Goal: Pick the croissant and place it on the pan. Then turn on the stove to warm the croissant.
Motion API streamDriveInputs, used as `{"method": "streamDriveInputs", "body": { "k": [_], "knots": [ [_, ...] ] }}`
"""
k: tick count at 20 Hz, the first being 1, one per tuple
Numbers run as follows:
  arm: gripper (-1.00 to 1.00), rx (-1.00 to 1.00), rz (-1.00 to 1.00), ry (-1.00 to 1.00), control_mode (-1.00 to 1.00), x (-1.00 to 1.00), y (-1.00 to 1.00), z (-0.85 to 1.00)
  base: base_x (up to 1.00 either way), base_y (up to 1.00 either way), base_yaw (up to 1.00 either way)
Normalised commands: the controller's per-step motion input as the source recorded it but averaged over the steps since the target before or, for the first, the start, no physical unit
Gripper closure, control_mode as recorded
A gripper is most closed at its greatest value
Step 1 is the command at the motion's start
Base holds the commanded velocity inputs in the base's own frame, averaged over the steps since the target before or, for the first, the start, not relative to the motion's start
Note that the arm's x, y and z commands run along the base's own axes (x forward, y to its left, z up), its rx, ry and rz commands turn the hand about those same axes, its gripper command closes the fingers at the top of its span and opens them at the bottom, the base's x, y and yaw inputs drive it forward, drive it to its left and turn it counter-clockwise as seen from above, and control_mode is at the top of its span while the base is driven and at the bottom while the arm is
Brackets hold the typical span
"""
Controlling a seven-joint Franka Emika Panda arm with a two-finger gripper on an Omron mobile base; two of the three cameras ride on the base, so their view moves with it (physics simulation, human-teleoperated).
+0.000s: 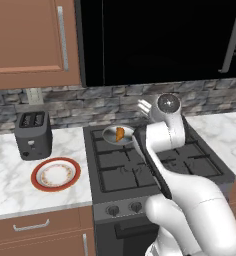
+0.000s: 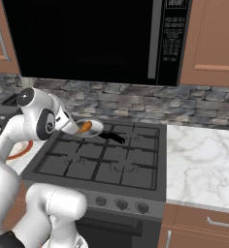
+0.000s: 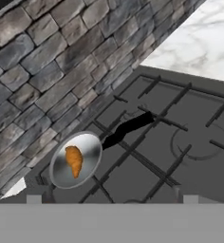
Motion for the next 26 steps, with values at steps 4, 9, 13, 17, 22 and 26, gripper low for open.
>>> {"method": "streamDriveInputs", "body": {
  "k": [4, 9, 13, 17, 22, 26],
  "knots": [
    [-1.00, 0.00, 0.00, 0.23, -1.00, -0.66, 0.00, 0.17, 0.00, 0.00, 0.00],
    [-1.00, -0.01, 0.01, 0.15, -1.00, -0.75, 0.00, 0.01, 0.00, 0.00, 0.00],
    [-1.00, -0.01, 0.05, 0.13, -1.00, -0.65, 0.00, 0.00, 0.00, 0.00, 0.00],
    [-1.00, -0.03, 0.17, 0.22, -1.00, -0.23, -0.04, 0.00, 0.00, 0.00, 0.00],
    [-1.00, -0.01, 0.30, 0.23, -1.00, 0.00, -0.04, -0.05, 0.00, 0.00, 0.00],
    [-1.00, -0.01, 0.26, 0.10, -1.00, 0.00, 0.00, -0.30, 0.00, 0.00, 0.00]
  ]
}}
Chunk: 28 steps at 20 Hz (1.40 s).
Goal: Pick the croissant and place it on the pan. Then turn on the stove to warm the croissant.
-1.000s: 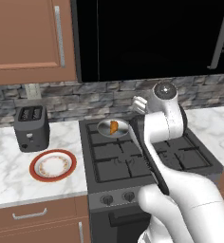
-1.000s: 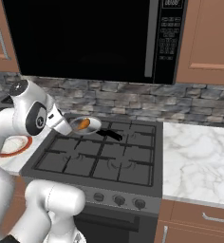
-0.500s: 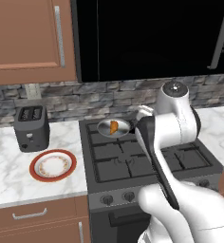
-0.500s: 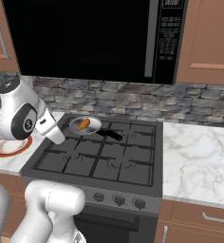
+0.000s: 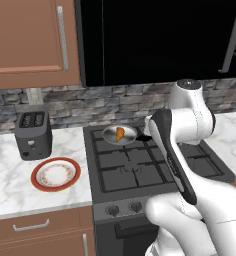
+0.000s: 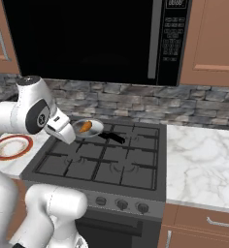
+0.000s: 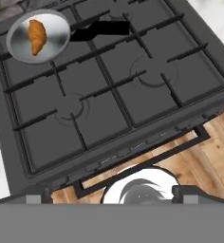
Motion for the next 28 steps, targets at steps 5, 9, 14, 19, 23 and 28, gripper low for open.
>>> {"method": "streamDriveInputs", "body": {
  "k": [5, 9, 14, 19, 23, 28],
  "knots": [
    [-1.00, 0.00, 0.11, 0.00, -1.00, -0.01, 0.00, -0.51, 0.00, 0.00, 0.00],
    [-1.00, 0.00, 0.04, 0.00, -1.00, 0.00, 0.00, -0.35, 0.00, 0.00, 0.00],
    [-1.00, 0.00, 0.00, -0.11, -1.00, -0.01, 0.00, 0.02, 0.00, 0.00, 0.00],
    [-1.00, 0.00, 0.00, -0.14, -1.00, -0.01, 0.00, 0.24, 0.00, 0.00, 0.00],
    [-1.00, 0.00, 0.00, -0.11, -1.00, -0.02, 0.00, 0.15, 0.00, 0.00, 0.00],
    [-1.00, 0.00, 0.00, -0.03, 1.00, -0.02, 0.00, 0.03, -0.15, 0.00, 0.00]
  ]
}}
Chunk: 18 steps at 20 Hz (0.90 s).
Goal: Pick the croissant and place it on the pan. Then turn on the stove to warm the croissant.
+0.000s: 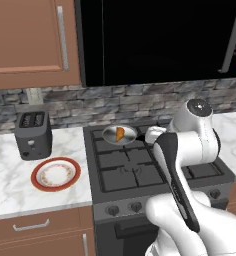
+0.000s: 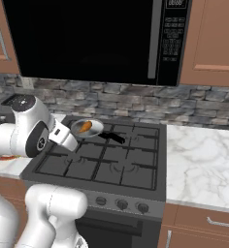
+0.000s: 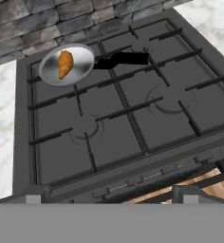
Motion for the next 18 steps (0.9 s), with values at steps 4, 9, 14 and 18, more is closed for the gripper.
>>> {"method": "streamDriveInputs", "body": {
  "k": [4, 9, 14, 18],
  "knots": [
    [-1.00, 0.00, 0.00, 0.00, 1.00, 0.00, 0.00, 0.00, -0.34, 0.00, 0.00],
    [-1.00, 0.00, 0.00, 0.00, 1.00, 0.00, 0.00, 0.00, -0.29, -0.02, 0.00],
    [-1.00, 0.00, 0.00, 0.00, 1.00, 0.00, 0.00, 0.00, -0.03, -0.11, 0.00],
    [-1.00, 0.00, 0.00, 0.00, 1.00, 0.00, 0.00, 0.00, 0.00, -0.37, 0.00]
  ]
}}
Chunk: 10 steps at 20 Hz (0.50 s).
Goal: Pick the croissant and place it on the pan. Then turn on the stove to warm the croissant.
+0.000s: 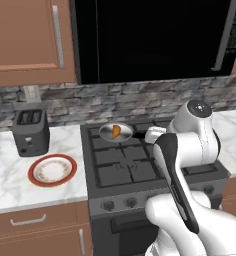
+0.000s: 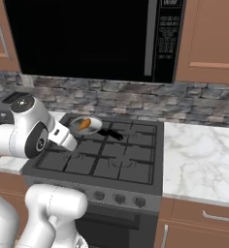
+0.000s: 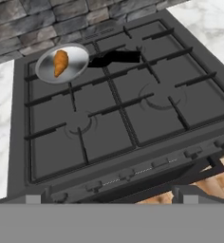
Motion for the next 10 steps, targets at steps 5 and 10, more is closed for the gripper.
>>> {"method": "streamDriveInputs", "body": {
  "k": [5, 10],
  "knots": [
    [-1.00, 0.00, 0.00, 0.00, 1.00, 0.00, 0.00, 0.00, -0.01, -0.45, 0.00],
    [-1.00, 0.00, 0.00, 0.00, 1.00, 0.00, 0.00, 0.00, -0.07, -0.40, 0.00]
  ]
}}
